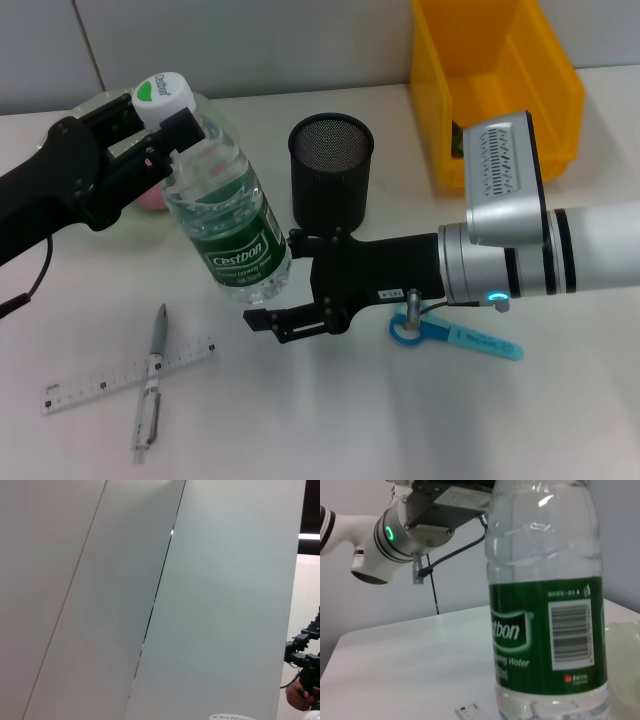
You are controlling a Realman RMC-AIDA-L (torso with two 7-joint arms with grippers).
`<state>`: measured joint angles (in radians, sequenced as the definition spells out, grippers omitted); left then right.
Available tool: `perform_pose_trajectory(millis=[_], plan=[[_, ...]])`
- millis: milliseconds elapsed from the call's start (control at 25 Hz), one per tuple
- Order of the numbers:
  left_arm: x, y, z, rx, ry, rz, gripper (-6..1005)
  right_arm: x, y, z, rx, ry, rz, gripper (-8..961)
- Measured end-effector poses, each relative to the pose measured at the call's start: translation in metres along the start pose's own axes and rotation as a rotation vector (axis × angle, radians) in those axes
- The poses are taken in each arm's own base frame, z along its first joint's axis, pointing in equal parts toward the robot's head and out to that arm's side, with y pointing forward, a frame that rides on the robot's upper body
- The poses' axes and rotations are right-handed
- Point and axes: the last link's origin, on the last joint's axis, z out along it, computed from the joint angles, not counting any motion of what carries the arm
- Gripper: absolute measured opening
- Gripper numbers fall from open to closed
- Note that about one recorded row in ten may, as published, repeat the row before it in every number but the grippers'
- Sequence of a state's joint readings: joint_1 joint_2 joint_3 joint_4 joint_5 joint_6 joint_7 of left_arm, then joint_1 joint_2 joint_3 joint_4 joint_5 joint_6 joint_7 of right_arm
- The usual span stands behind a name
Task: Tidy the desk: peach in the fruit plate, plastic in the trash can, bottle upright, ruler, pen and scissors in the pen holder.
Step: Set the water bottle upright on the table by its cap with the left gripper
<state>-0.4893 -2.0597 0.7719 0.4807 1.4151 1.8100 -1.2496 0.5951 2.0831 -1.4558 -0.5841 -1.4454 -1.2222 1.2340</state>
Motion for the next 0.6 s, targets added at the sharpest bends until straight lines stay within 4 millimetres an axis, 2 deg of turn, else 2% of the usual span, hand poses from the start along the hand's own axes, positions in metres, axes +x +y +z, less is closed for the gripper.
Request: perform_pose_trajectory(millis=[280,600], plan=[[0.005,-0.004,-0.005,0.022,0.004,0.013,435,0.008,0.001,-0.002,0.007,0.006,0.003,810],[0.012,-0.015,-0.033,0.134,-0.016,0.06,434,0.017,0.0,-0.012,0.059,-0.007,-0.003,810]])
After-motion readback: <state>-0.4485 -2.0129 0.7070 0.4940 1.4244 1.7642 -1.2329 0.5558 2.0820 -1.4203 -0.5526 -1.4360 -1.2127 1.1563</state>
